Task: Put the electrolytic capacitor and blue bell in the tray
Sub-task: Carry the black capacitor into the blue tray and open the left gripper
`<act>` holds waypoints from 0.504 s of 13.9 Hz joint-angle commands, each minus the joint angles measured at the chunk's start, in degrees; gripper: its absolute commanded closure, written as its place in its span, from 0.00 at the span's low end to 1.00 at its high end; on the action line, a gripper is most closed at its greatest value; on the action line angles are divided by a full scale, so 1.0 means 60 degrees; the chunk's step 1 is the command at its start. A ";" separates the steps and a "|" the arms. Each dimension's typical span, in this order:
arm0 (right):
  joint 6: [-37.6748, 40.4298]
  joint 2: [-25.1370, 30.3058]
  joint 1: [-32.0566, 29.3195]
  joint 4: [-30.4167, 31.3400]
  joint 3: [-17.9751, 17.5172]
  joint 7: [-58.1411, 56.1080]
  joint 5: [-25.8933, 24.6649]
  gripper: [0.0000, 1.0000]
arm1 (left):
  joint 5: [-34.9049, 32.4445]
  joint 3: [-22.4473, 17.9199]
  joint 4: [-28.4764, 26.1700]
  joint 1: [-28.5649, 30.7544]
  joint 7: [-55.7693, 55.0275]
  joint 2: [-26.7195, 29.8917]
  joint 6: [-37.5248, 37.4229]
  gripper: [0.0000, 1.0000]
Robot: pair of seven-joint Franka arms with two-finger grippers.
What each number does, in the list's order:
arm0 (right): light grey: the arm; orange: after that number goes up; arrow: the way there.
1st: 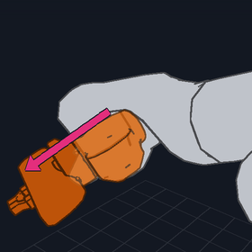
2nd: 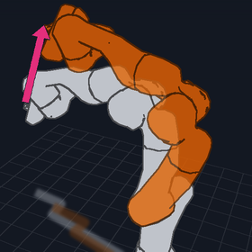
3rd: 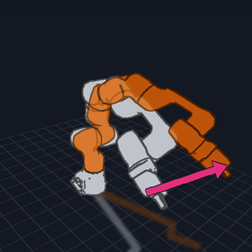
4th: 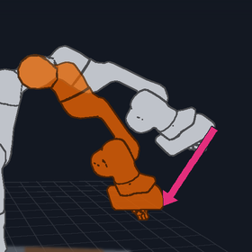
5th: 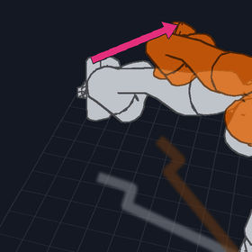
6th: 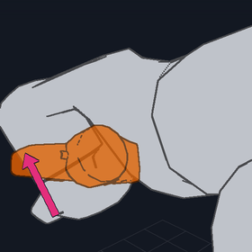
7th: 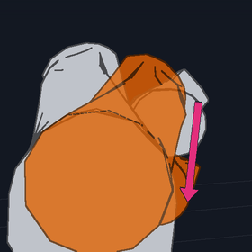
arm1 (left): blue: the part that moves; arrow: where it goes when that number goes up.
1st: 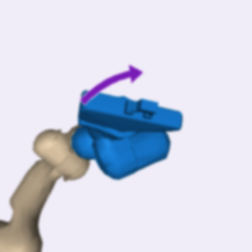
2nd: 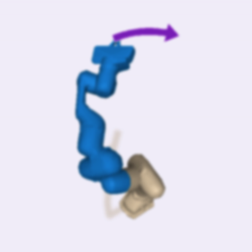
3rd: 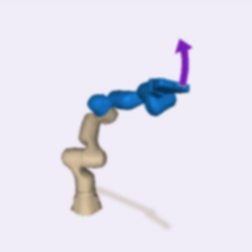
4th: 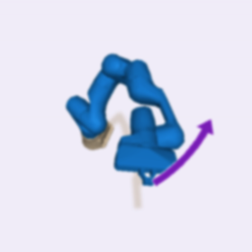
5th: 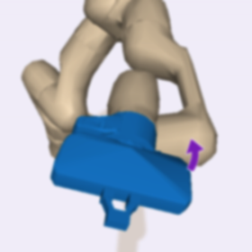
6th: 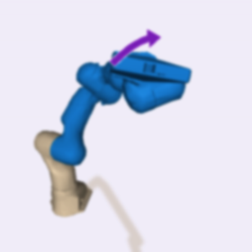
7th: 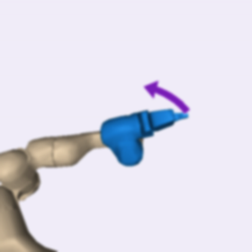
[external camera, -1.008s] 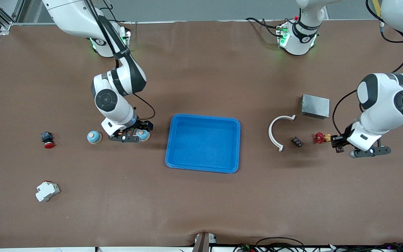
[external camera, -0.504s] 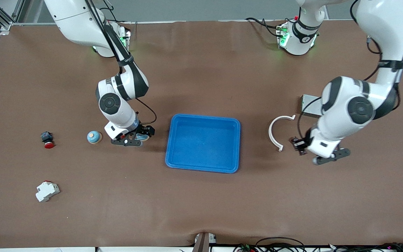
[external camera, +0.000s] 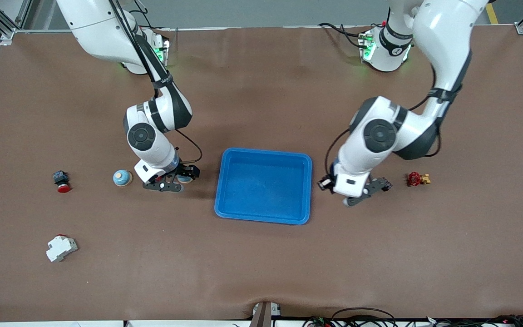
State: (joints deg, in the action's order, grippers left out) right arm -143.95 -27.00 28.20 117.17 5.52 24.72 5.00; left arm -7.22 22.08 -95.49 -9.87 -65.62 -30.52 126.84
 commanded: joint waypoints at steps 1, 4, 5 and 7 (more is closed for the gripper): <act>-0.0148 -0.0362 -0.0144 -0.0294 -0.0040 -0.0019 0.0001 0.00 | -0.0027 -0.0164 0.0592 -0.0681 -0.1057 -0.0626 -0.0252 1.00; -0.0222 -0.0436 -0.0101 -0.0280 -0.0055 -0.0019 0.0016 0.00 | -0.0027 -0.0150 0.0636 -0.0902 -0.1951 -0.0904 -0.0135 1.00; -0.0179 -0.0436 -0.0057 -0.0265 -0.0040 -0.0019 0.0016 0.00 | -0.0027 -0.0150 0.0781 -0.1092 -0.2201 -0.0992 -0.0135 1.00; -0.0076 -0.0436 -0.0028 -0.0178 -0.0055 -0.0005 0.0030 0.00 | -0.0027 -0.0150 0.0797 -0.1225 -0.2684 -0.1153 -0.0120 1.00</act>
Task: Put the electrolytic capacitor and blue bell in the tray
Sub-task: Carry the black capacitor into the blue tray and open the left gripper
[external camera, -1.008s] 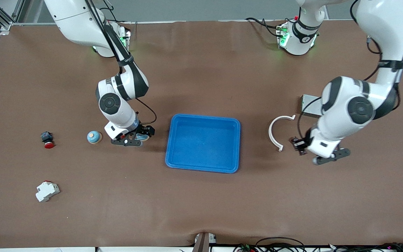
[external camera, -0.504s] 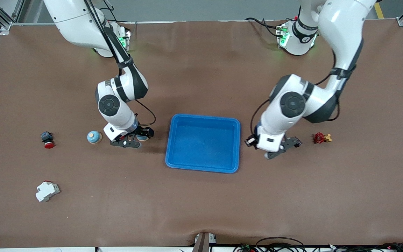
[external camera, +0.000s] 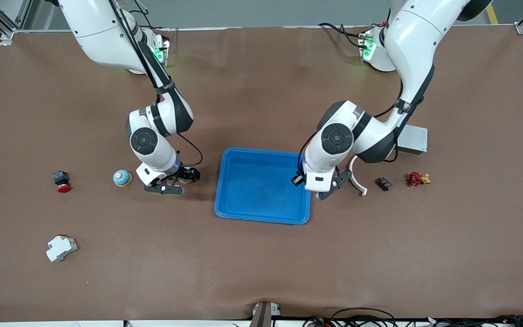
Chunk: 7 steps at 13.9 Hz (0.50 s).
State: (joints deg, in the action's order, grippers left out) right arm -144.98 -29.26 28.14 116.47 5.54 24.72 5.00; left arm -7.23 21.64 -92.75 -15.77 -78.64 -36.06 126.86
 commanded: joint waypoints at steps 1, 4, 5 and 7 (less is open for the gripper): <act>0.0169 -0.0060 0.0026 -0.0032 -0.0059 0.0011 0.0030 0.00 | -0.0041 -0.0091 0.0342 -0.0345 -0.0675 -0.0333 -0.0124 1.00; 0.0375 -0.0046 0.0085 -0.0002 -0.0059 0.0011 0.0030 0.00 | -0.0479 -0.0091 0.0312 -0.0477 -0.0823 -0.0757 -0.0124 1.00; 0.0360 -0.0046 0.0085 0.0012 -0.0059 -0.0004 0.0030 0.00 | -0.0509 -0.0106 0.0312 -0.0637 -0.1085 -0.0845 -0.0109 1.00; 0.0273 -0.0046 0.0070 0.0027 -0.0059 -0.0004 0.0030 0.00 | -0.0524 -0.0120 0.0297 -0.0726 -0.1292 -0.0977 -0.0109 1.00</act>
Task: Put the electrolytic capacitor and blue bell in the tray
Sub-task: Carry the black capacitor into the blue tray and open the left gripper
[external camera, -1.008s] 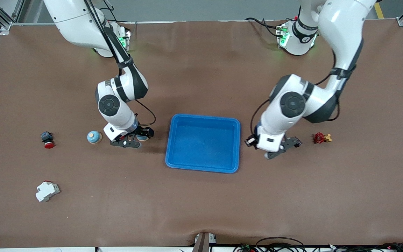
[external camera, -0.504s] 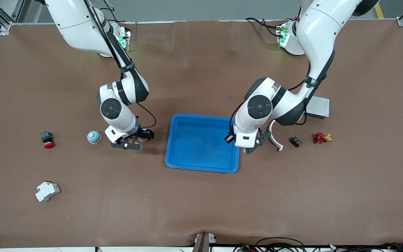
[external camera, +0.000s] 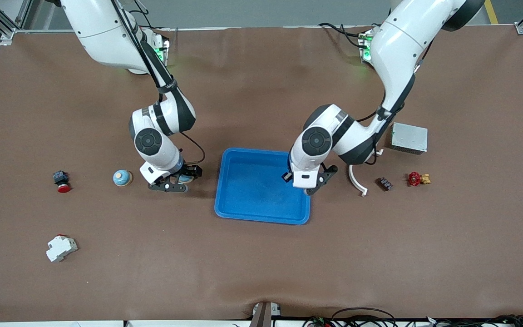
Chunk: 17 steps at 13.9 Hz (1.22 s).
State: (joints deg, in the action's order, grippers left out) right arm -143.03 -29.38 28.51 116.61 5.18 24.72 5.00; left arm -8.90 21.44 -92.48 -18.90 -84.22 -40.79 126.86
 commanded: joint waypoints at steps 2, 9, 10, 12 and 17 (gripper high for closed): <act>-0.0111 -0.0040 -0.0005 0.0018 0.0000 -0.0018 0.0030 0.00 | -0.0333 -0.0102 0.0267 -0.0293 -0.0363 -0.0335 -0.0079 1.00; -0.0301 -0.0069 -0.0049 0.0164 0.0000 -0.0018 0.0030 0.00 | -0.0465 -0.0234 0.0282 -0.0220 -0.0377 -0.0468 -0.0005 0.00; -0.0360 -0.0083 -0.0035 0.0208 0.0000 -0.0018 0.0030 0.00 | -0.0465 -0.0234 0.0296 -0.0191 -0.0377 -0.0366 -0.0005 0.00; -0.0375 -0.0113 -0.0035 0.0194 0.0000 -0.0018 0.0030 0.00 | -0.0465 -0.0249 0.0311 0.0013 -0.0334 0.0072 -0.0078 0.00; -0.0331 -0.0113 -0.0005 0.0179 0.0000 -0.0033 0.0030 0.52 | -0.0567 -0.0263 0.0296 0.1110 -0.0042 0.0996 -0.0385 0.00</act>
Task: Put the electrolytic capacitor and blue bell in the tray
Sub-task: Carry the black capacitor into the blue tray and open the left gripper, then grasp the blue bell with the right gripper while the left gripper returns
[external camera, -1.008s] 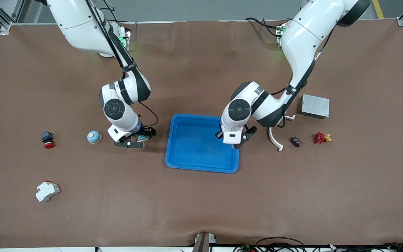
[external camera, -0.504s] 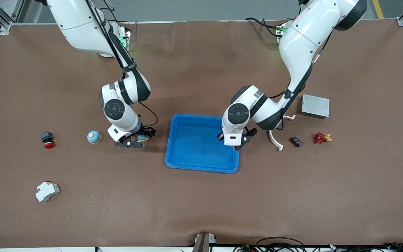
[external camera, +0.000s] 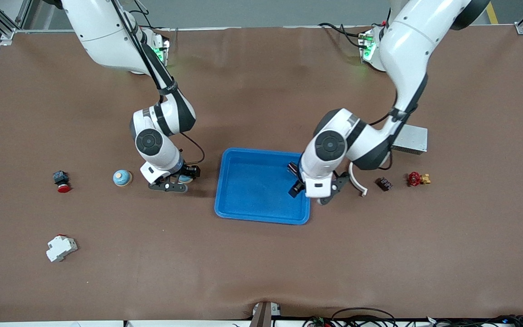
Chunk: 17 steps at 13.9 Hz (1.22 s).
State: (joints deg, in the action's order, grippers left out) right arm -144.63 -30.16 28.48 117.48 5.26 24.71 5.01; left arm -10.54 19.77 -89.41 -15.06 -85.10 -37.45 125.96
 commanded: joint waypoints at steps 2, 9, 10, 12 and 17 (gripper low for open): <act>-0.0051 0.0017 0.0014 0.0020 -0.0013 -0.0047 0.0030 0.74 | -0.0294 0.0015 -0.0245 0.1012 0.0966 0.0659 -0.0674 0.00; 0.0926 0.0426 0.0190 -0.0257 -0.0013 0.0114 0.0030 0.79 | -0.0876 0.0015 -0.0800 0.2712 0.2201 0.0792 -0.1453 0.00; 0.1496 0.0587 0.0190 -0.0505 -0.0028 0.0129 0.0088 0.79 | -0.1460 0.0015 -0.0961 0.2975 0.2245 0.0720 -0.1453 0.00; 0.2683 0.0706 0.0190 -0.1250 -0.0028 0.0173 0.0147 0.79 | -0.2211 0.0045 -0.1502 0.3285 0.2318 0.0675 -0.1307 0.00; 0.3055 0.0618 0.1140 -0.2410 -0.0013 0.2424 0.0572 0.79 | -0.2404 0.0030 -0.1870 0.4060 0.2875 0.0324 -0.0504 0.14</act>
State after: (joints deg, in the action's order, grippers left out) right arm -126.83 -25.93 32.33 105.35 4.72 33.48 7.62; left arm -23.53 19.36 -98.94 7.02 -69.18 -35.08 119.81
